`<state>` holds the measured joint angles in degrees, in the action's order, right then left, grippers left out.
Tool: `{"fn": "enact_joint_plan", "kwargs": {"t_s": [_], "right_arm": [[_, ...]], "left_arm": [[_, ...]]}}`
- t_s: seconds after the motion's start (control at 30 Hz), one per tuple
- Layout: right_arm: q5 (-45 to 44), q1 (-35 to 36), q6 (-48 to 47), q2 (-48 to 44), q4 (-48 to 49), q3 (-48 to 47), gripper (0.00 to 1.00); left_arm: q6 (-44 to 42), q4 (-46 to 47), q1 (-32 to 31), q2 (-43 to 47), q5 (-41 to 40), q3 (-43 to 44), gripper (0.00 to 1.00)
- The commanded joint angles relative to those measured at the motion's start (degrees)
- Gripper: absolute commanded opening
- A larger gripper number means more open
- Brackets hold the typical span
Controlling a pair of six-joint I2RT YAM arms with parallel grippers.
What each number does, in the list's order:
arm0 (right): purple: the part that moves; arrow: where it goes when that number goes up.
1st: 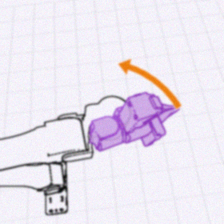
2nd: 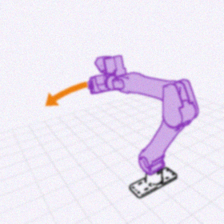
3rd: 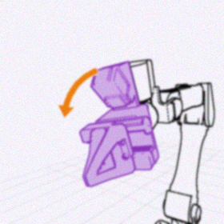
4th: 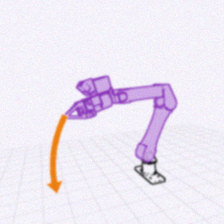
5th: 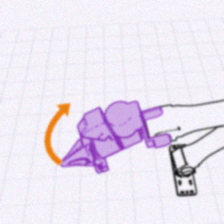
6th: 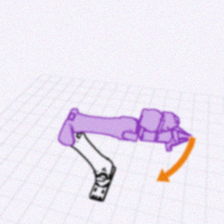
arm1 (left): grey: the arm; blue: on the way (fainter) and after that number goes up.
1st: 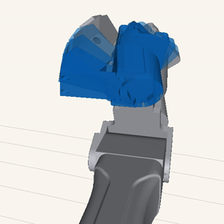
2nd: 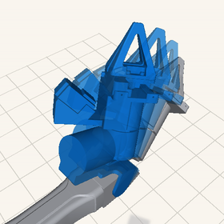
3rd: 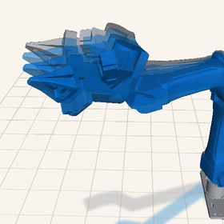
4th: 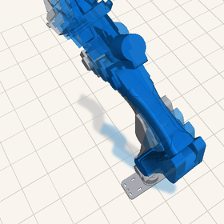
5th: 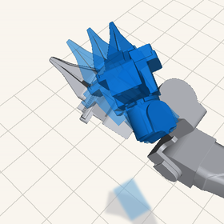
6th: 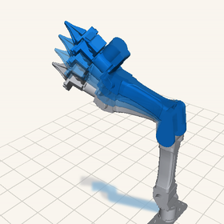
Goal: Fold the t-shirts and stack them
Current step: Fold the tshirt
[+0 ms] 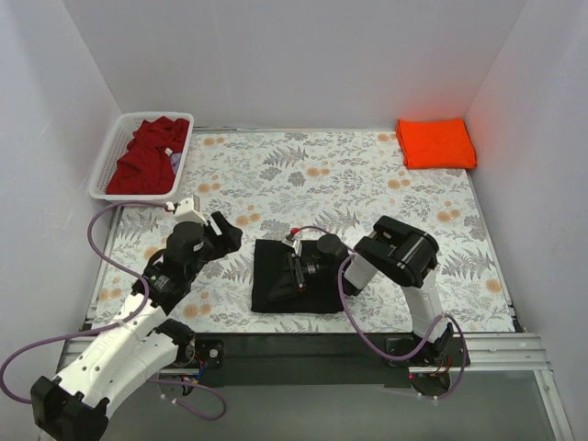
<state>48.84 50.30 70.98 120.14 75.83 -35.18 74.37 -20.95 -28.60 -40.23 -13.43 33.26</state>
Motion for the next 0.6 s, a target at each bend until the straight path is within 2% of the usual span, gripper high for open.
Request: {"fn": "enact_joint_plan", "kwargs": {"t_s": [0.0, 0.1, 0.27, 0.47, 0.57], "right_arm": [[-5.77, 0.32, -13.66, -0.60, -20.98, -1.55, 0.54], [-5.42, -0.91, -15.34, -1.22, -21.25, -2.44, 0.52], [-4.81, -2.22, -19.12, -10.78, -25.55, -3.41, 0.53], [-4.54, -8.02, -20.97, -21.78, -27.40, -1.48, 0.54], [-4.54, -13.20, -22.90, -23.46, -28.28, -0.25, 0.54]], "left_arm": [[-1.33, 1.09, 0.30, -0.99, 0.77, 0.14, 0.67], [-1.07, 1.17, 0.30, -1.34, 1.39, -0.03, 0.67], [0.07, 1.35, 0.30, -2.13, 3.76, -0.56, 0.67], [6.13, 3.02, 0.30, -4.68, 12.89, -2.93, 0.66], [10.52, 5.82, 0.21, -7.58, 19.92, -5.47, 0.59]]}}
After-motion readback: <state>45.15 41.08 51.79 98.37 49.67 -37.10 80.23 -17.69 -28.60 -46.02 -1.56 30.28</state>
